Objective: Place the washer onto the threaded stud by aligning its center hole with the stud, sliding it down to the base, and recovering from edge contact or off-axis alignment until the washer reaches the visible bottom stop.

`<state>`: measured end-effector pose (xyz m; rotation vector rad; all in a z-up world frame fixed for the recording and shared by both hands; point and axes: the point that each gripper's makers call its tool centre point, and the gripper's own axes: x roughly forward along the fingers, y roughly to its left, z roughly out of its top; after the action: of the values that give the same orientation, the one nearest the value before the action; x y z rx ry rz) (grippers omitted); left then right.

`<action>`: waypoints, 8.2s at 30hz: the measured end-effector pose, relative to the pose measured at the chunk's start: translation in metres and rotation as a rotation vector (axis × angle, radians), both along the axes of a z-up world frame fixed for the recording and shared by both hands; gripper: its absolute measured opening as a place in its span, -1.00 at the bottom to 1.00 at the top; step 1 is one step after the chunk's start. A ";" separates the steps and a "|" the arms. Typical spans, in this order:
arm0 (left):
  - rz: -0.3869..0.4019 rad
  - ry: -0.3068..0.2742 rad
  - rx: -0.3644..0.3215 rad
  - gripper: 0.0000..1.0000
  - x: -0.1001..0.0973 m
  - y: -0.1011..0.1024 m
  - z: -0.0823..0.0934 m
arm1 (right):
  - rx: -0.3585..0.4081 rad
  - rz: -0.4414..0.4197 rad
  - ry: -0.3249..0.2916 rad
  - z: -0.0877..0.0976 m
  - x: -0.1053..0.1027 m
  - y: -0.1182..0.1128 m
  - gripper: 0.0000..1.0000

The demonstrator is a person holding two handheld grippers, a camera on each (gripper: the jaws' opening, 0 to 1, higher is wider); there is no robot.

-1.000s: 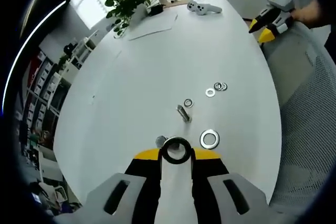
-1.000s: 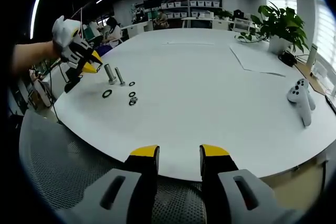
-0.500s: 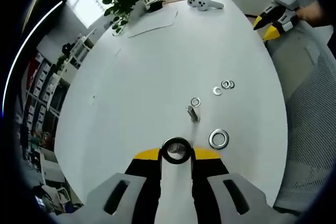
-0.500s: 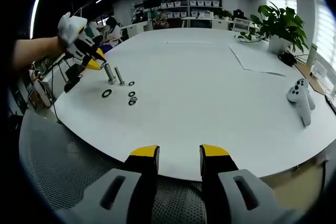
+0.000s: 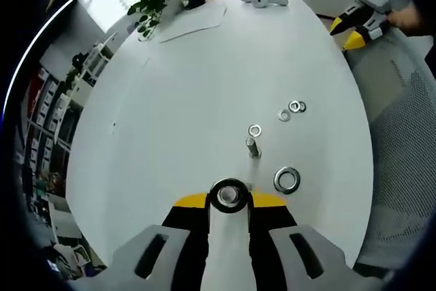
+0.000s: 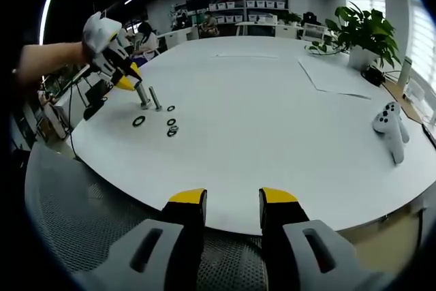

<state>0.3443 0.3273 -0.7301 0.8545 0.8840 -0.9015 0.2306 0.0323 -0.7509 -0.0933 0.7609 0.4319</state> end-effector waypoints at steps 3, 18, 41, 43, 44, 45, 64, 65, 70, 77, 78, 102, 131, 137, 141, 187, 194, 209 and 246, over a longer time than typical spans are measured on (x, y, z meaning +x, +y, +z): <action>-0.010 0.009 0.009 -0.63 0.000 -0.001 -0.002 | 0.001 -0.001 -0.001 0.000 0.000 0.000 -0.33; -0.019 0.150 0.047 -0.63 0.003 -0.002 -0.021 | 0.004 -0.001 -0.005 0.001 0.000 0.000 -0.33; -0.033 0.215 0.097 -0.63 -0.001 -0.002 -0.051 | 0.001 -0.007 -0.005 0.001 0.000 -0.001 -0.33; -0.029 0.217 0.098 -0.63 -0.002 -0.002 -0.052 | 0.002 -0.008 -0.006 0.001 0.000 -0.001 -0.33; -0.029 0.217 0.095 -0.63 -0.001 -0.002 -0.052 | 0.001 -0.008 -0.006 0.001 0.000 -0.001 -0.33; -0.026 0.217 0.091 -0.63 -0.001 -0.002 -0.052 | 0.002 -0.008 -0.006 0.001 0.000 -0.001 -0.33; -0.008 0.225 0.043 -0.63 -0.015 -0.020 -0.053 | 0.004 -0.007 -0.009 0.001 0.000 -0.001 -0.33; -0.004 0.225 0.041 -0.63 -0.015 -0.020 -0.052 | 0.005 -0.007 -0.009 0.001 0.000 -0.001 -0.33; 0.017 0.223 0.036 -0.62 -0.014 -0.019 -0.052 | 0.005 -0.004 -0.008 0.001 0.000 -0.001 -0.33; -0.002 0.229 0.040 -0.60 -0.018 -0.012 -0.051 | 0.005 0.000 -0.005 0.001 0.000 0.000 -0.33; -0.004 0.221 0.040 -0.63 -0.018 -0.011 -0.049 | 0.005 0.001 -0.004 0.000 0.000 0.000 -0.33; 0.140 0.190 -0.129 -0.37 -0.054 -0.012 -0.031 | 0.007 0.009 -0.001 0.001 -0.001 0.002 -0.34; 0.183 0.248 -0.187 -0.28 -0.064 -0.032 -0.059 | 0.007 0.003 -0.005 0.002 -0.001 0.001 -0.34; 0.176 0.248 -0.165 -0.29 -0.063 -0.032 -0.064 | 0.008 0.002 -0.007 0.002 0.000 0.001 -0.34; 0.155 0.238 -0.145 -0.32 -0.062 -0.033 -0.064 | 0.010 0.002 -0.009 0.002 0.000 0.001 -0.34; 0.040 0.178 -0.016 -0.61 -0.060 -0.036 -0.063 | 0.017 0.008 -0.011 0.002 0.000 0.002 -0.34; 0.107 0.141 -0.057 -0.62 -0.061 -0.030 -0.061 | 0.017 0.008 -0.011 0.002 0.000 0.002 -0.34; 0.151 0.066 -0.126 -0.62 -0.055 -0.025 -0.021 | 0.016 0.007 -0.011 0.002 0.000 0.002 -0.35; 0.114 -0.039 -0.080 -0.62 -0.014 -0.015 0.004 | 0.009 0.006 -0.002 0.001 0.000 0.001 -0.35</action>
<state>0.3304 0.3126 -0.7261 0.7429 0.8484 -0.8134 0.2302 0.0331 -0.7501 -0.0878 0.7566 0.4406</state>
